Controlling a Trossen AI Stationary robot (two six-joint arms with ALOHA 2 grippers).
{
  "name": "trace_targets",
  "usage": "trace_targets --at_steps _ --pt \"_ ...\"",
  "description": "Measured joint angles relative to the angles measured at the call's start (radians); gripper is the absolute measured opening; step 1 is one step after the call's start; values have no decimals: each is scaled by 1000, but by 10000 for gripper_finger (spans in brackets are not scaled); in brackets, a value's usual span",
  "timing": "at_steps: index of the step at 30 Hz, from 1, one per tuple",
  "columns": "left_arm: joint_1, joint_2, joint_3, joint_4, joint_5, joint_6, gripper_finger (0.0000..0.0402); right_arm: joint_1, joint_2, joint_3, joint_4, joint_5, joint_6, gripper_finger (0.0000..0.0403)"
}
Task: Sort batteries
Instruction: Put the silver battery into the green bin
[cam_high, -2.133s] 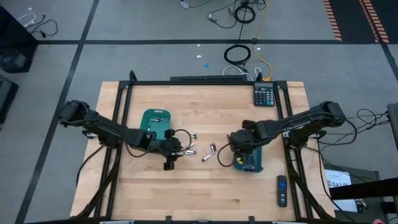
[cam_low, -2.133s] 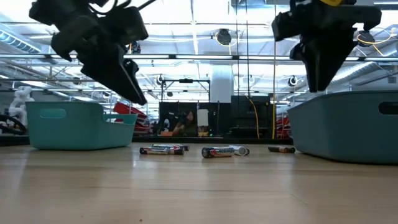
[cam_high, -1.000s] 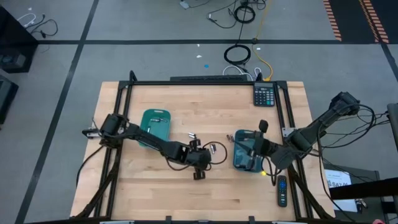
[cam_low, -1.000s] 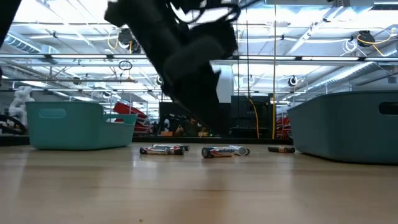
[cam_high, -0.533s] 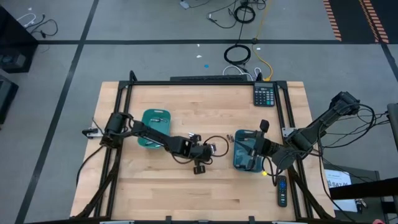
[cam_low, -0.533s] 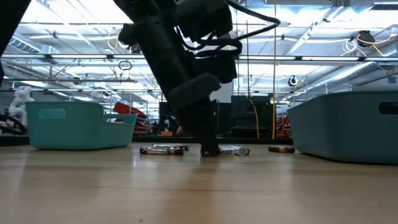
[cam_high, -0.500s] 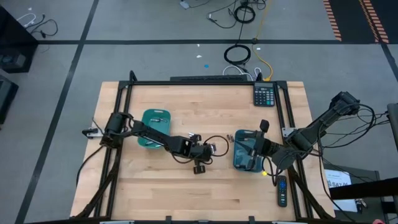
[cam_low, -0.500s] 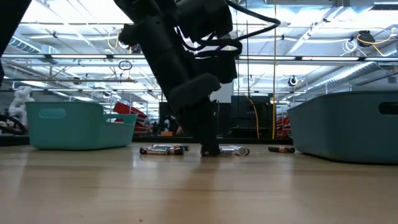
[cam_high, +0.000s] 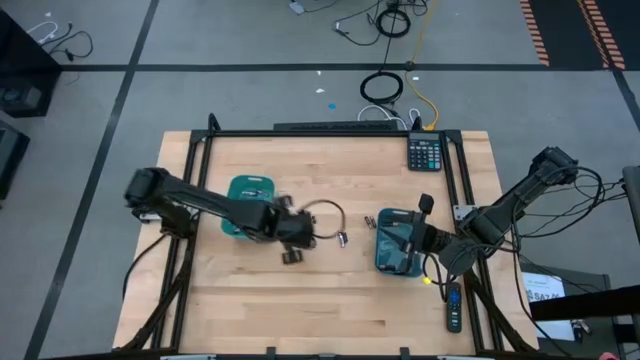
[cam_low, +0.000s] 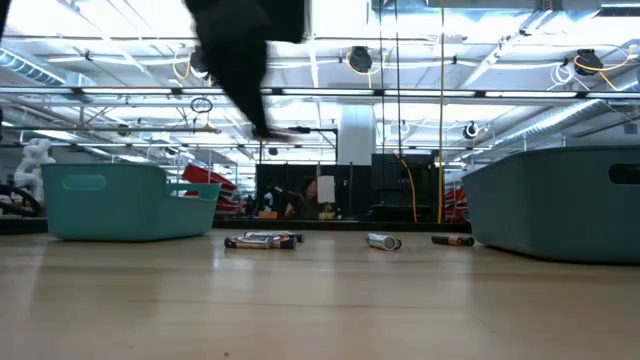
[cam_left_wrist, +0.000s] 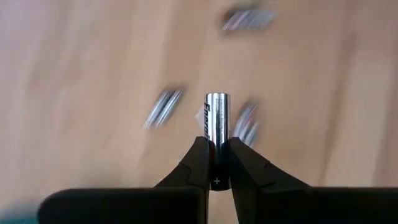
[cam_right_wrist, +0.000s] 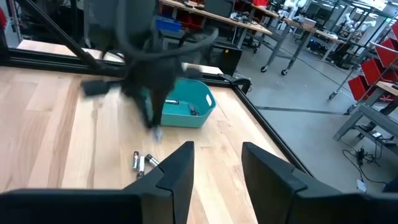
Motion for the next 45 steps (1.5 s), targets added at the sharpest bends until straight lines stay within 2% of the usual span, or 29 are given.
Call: trace_targets --at_steps 5,10,12,14,17,19,23,26,30,33,40,45 --pt "10 -83 -32 -262 -56 -119 37 0 0 0 -18 -3 26 125" --pt "15 -123 -125 -402 -68 -222 39 0 0 0 -68 -8 84 125" --pt "14 -131 -167 -437 -100 -267 67 2 0 0 -75 -10 100 125" --pt "14 -133 -198 -481 -108 -289 112 8 0 0 -80 -10 105 125" --pt "14 -132 -207 -510 -112 -303 180 20 0 0 -78 -10 106 125" --pt "14 -132 -196 -519 -120 -295 209 23 0 0 -74 -9 106 125" --pt "17 -133 -139 -463 -195 -229 226 24 0 0 -75 -2 114 125" --pt "42 -133 -123 -294 -193 -108 228 24 0 0 -75 -4 118 125" --pt "115 -99 -122 -94 -97 49 229 24 2 0 -81 -16 131 125" --pt "180 -54 -122 -11 -31 134 229 25 14 0 -88 -16 140 125" --pt "257 45 -122 78 43 286 222 29 22 0 -154 -28 208 125" --pt "260 90 -122 94 216 292 195 31 22 0 -232 -10 303 125"
